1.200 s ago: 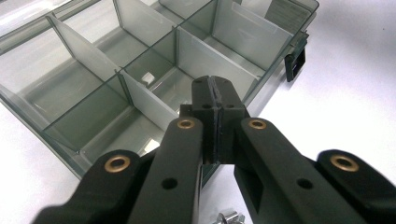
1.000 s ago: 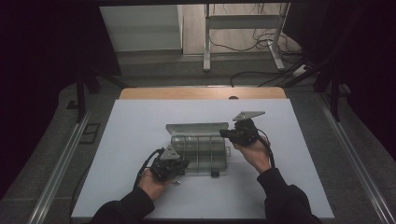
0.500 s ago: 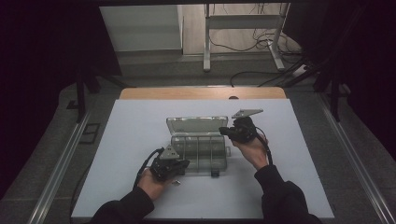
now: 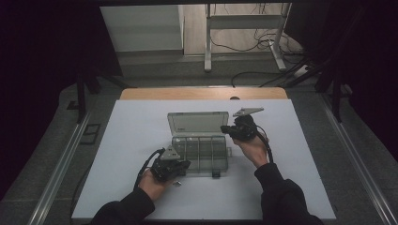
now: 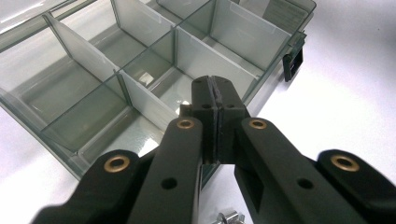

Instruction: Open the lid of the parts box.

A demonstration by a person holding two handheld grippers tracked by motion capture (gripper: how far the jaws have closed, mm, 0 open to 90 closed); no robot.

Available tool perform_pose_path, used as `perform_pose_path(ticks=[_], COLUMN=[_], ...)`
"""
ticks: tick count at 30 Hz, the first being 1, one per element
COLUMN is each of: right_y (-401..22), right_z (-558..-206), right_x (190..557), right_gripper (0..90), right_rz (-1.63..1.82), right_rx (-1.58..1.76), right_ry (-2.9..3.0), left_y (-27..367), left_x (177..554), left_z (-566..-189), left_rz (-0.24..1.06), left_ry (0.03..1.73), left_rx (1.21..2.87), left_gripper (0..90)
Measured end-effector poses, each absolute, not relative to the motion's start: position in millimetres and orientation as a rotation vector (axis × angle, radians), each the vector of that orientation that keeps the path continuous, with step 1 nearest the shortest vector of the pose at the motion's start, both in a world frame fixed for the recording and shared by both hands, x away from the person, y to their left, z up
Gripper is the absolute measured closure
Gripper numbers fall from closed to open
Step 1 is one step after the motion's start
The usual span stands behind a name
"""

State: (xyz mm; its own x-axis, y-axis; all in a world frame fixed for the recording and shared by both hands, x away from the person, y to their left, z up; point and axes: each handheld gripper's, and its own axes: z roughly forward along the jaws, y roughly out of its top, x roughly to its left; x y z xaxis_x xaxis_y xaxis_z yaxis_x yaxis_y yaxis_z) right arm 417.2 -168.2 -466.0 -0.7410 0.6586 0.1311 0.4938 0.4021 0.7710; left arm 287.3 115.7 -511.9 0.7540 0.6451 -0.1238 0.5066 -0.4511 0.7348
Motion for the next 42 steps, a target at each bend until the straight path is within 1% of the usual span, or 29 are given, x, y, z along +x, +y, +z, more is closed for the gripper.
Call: perform_pose_path(ticks=[42], right_y=[-165.0], right_z=[-486.9], right_x=[440.2], right_gripper=[88.7], right_rz=[1.188], right_rx=[1.092], right_ry=[2.465], left_y=[116.2], left_x=[288.5], left_z=[-511.3], left_rz=[0.205], left_ry=[0.869], left_rx=[2.146], left_gripper=[89.2])
